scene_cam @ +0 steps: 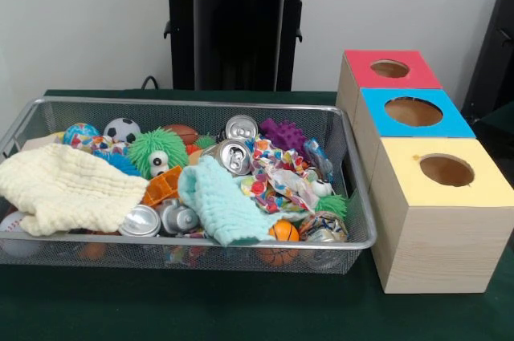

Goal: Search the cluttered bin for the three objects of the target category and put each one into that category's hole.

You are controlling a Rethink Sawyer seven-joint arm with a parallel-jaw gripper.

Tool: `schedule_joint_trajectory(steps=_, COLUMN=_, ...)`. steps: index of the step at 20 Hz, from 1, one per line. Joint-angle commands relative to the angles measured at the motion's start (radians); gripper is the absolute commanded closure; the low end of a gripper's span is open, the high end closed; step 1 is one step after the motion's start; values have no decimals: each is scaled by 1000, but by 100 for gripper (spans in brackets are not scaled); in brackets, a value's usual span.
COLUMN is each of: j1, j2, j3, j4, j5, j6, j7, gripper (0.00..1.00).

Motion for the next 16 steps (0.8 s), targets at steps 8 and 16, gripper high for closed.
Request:
schedule_joint_trajectory(steps=8, j1=-27, j2=31, j3=-11, j4=-57, j5=-28, j6=77, j7=95, gripper=0)
schedule_joint_trajectory(steps=16, j1=69, j2=2, j3=-16, j4=-127, j5=-34, j6=196, j7=138, gripper=0)
